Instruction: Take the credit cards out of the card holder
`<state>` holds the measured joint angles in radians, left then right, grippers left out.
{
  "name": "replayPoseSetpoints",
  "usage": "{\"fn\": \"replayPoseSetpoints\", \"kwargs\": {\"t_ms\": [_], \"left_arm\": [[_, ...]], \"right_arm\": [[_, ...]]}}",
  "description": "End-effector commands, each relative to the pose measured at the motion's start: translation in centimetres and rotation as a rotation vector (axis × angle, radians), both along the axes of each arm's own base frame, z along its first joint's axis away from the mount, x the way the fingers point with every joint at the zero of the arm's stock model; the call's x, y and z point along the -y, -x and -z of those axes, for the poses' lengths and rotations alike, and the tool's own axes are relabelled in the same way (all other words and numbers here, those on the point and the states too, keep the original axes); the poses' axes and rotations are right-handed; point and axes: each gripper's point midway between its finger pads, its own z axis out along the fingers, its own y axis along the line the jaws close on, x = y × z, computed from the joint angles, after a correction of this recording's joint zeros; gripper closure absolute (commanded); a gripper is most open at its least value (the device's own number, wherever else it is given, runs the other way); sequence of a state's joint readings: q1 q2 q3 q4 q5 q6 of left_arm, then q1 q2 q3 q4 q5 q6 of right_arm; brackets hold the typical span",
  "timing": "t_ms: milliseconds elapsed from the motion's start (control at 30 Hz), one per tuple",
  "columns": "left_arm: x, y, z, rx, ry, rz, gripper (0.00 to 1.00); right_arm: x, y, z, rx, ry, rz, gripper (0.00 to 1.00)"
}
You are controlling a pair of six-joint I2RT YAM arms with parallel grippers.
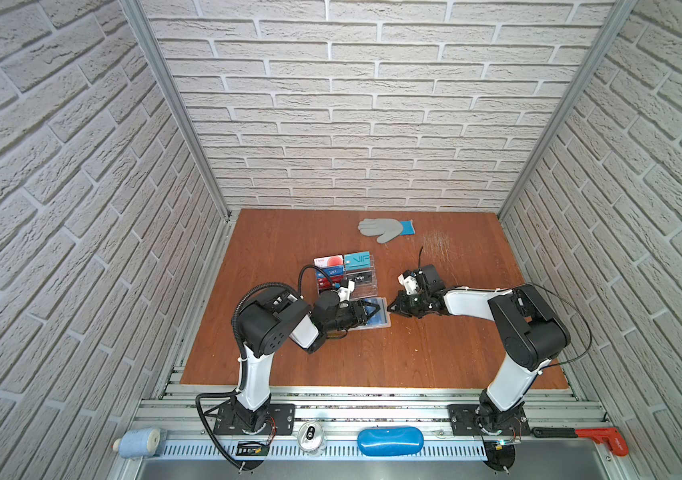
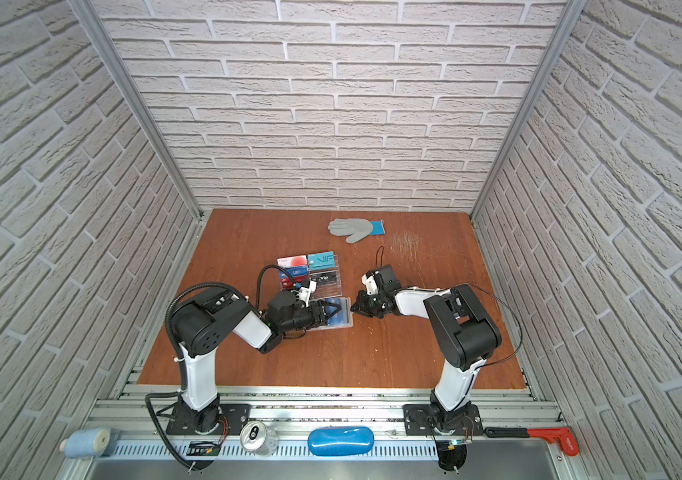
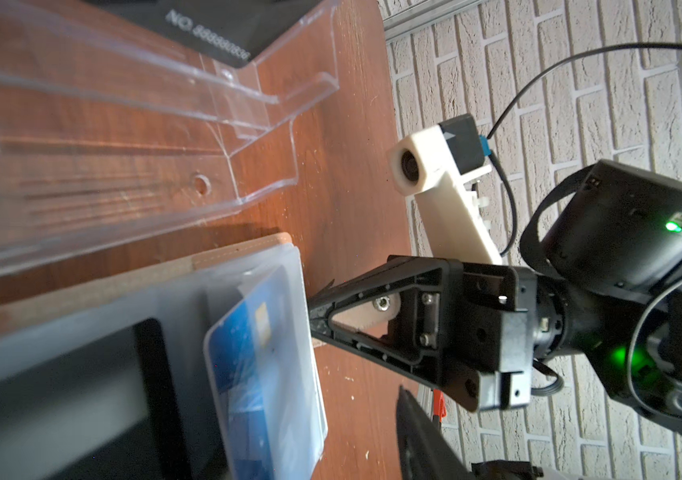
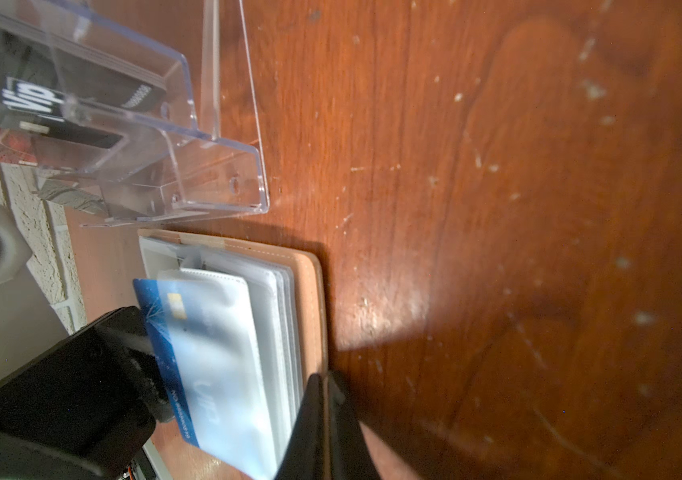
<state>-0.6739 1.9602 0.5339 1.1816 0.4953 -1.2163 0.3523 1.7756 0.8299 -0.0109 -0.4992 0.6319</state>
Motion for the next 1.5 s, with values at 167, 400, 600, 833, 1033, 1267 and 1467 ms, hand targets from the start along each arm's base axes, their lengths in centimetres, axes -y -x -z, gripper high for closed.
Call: {"fn": "replayPoseSetpoints", "kwargs": {"t_ms": [167,400,600,833,1033,1267,1467], "left_arm": [[-0.6,-0.1,-1.0,0.038,0.018,-0.009,0.54],[-0.9,-0.1,-0.9,0.04,0.013,-0.014,0.6],[-1.1,-0.1,-0.8,0.04,0.008,-0.017,0.63],[-1.3,0.0,-0.9,0.049,-0.005,-0.017,0.68],[-1.4,0.1,-1.0,0.054,-0.015,-0.018,0.71],[-1.3,0.0,-1.1,0.054,-0.01,-0.016,0.78],[-1.5,0.1,-1.0,0.056,-0.02,-0.016,0.83]], "right_arm": [[0.8,0.9,2.0,-0.055,0.051,0.005,0.94],[0.8,0.9,2.1,-0.059,0.049,0.003,0.94],[0.8,0.8,2.0,-0.058,0.048,0.003,0.94],[0.7,0.8,2.0,-0.056,0.047,0.002,0.94],[0.7,0.8,2.0,-0.06,0.042,0.001,0.94],[0.6,0.8,2.1,-0.062,0.042,0.0,0.94],[0.6,0.9,2.2,-0.066,0.042,-0.001,0.94]]}}
